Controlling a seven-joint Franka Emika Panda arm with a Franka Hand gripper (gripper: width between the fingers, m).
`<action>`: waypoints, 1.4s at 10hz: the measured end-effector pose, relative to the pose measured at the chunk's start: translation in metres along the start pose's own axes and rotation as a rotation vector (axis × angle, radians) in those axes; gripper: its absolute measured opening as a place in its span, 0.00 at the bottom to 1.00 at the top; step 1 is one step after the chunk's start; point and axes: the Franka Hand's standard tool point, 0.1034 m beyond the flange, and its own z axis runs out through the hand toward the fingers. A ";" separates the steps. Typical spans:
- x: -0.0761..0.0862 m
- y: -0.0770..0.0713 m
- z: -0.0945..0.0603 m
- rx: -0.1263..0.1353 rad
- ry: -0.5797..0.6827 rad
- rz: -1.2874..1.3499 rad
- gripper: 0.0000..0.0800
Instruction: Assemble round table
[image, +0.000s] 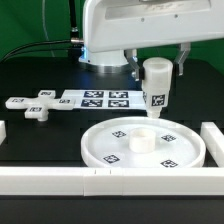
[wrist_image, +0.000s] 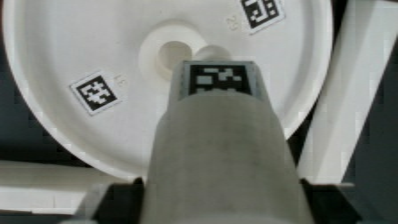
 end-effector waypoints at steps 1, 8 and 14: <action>0.002 0.002 0.001 -0.010 0.041 -0.001 0.51; -0.003 0.013 0.016 -0.040 0.095 -0.086 0.51; -0.008 0.014 0.026 -0.037 0.079 -0.086 0.51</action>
Offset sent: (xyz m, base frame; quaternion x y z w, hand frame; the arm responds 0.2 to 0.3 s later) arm -0.0009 -0.0084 -0.0066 -0.0280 0.0168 -0.0603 0.9976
